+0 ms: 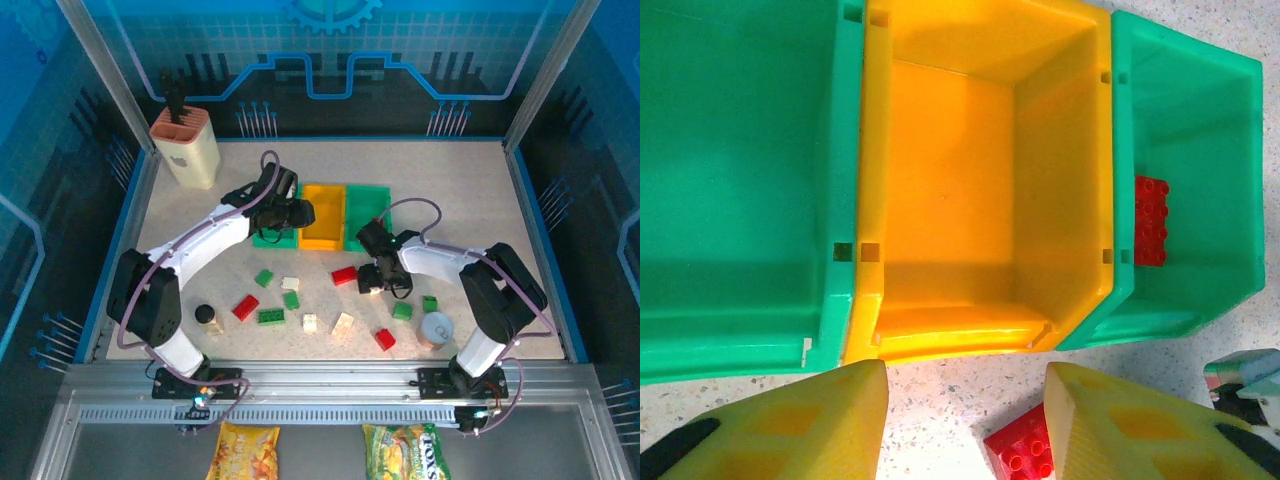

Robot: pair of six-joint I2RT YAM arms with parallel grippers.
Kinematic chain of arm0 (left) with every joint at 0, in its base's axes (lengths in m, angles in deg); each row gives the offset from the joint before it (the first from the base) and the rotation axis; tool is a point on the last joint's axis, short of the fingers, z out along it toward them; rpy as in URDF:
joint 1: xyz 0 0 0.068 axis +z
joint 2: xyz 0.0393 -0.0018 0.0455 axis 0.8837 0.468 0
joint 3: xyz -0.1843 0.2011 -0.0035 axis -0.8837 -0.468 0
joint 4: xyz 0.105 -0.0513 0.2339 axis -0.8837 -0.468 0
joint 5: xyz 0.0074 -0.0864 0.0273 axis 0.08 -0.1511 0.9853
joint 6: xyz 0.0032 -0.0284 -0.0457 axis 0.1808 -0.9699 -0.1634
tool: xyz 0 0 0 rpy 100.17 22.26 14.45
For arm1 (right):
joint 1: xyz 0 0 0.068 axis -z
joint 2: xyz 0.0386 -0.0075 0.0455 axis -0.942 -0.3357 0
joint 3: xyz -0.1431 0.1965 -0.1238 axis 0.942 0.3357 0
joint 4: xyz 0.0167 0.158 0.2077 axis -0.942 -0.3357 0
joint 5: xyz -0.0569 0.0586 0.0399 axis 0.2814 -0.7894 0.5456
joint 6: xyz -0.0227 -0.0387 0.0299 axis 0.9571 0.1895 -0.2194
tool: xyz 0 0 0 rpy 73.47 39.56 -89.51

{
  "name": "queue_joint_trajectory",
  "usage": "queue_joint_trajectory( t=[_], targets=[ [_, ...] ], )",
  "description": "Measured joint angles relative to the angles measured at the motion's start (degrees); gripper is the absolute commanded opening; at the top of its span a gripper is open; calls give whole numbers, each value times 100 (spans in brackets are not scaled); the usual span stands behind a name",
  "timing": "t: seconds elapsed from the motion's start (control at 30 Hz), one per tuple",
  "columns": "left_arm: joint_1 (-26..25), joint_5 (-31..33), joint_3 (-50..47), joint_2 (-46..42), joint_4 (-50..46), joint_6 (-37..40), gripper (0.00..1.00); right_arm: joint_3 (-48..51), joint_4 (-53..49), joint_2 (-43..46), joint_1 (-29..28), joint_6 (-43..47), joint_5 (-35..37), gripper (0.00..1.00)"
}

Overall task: Sort the legos into containers by color
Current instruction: Pick up the lego from the center of the table.

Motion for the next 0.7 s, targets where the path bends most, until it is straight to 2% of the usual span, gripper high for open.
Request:
queue_joint_trajectory(
  t=[0.2, 0.7],
  targets=[
    [31, 0, -136, -83, 44, -11, 46, -26, -2, -22, -50, -37, 42, 79],
    [66, -2, -208, -118, 92, -149, 46, -240, -345, -114, -212, -70, 87, 67]
  ],
)
